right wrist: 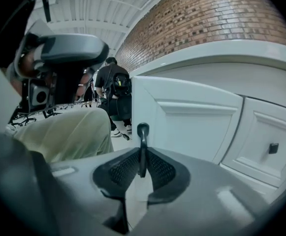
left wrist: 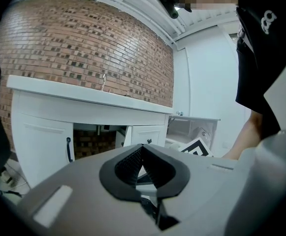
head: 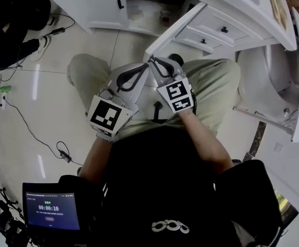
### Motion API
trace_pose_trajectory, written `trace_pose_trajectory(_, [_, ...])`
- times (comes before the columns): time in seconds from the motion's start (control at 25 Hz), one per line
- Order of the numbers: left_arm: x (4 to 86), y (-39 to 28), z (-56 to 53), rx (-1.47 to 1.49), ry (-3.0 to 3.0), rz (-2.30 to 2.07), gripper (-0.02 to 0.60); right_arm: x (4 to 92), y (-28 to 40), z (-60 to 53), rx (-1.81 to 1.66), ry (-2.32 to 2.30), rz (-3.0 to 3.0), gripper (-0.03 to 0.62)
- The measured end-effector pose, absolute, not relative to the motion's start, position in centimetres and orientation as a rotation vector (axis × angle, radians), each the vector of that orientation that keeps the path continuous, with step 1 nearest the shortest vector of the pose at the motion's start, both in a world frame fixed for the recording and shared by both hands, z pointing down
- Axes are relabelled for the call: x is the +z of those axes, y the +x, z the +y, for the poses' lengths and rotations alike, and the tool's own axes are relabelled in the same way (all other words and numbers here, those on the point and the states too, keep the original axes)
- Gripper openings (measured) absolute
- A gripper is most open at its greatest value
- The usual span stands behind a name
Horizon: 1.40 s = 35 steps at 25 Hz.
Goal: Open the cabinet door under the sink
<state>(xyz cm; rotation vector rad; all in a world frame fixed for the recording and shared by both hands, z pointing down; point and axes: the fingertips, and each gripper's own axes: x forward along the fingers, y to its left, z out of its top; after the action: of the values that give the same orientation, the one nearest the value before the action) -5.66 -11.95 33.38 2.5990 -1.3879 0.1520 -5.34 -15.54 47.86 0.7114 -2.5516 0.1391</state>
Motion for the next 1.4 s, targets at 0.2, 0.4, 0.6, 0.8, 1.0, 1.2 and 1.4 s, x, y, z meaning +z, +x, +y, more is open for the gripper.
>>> trace_pose_trajectory(0.2, [34.0,-3.6,-11.3,0.179,2.612,-1.331,0.014,47.9,-2.4,-14.5,0.150,0.711,-2.554,0.032])
trace_pose_trajectory(0.4, [34.7,-0.5,-11.2,0.223,2.654,-1.228,0.014,48.0,1.8,-14.1,0.156,0.729,-2.541,0.031])
trace_pose_trajectory(0.6, [34.4,2.9,-11.5,0.235,2.720,-1.131,0.014,48.1,5.8,-14.4,0.171,0.775,-2.525,0.029])
trace_pose_trajectory(0.8, [34.7,6.7,-11.2,0.265,2.764,-1.027,0.014,48.2,8.7,-14.9,0.169,0.821,-2.510,0.027])
trace_pose_trajectory(1.0, [35.0,9.5,-11.0,0.288,2.787,-0.950,0.014,48.0,8.8,-14.6,0.136,0.799,-2.504,0.029])
trace_pose_trajectory(1.2, [35.4,10.8,-10.9,0.303,2.788,-0.915,0.014,47.9,9.7,-14.0,0.115,0.807,-2.498,0.031])
trace_pose_trajectory(1.4, [35.8,11.9,-10.9,0.314,2.797,-0.888,0.014,46.6,10.6,-13.9,0.110,0.866,-2.540,0.013])
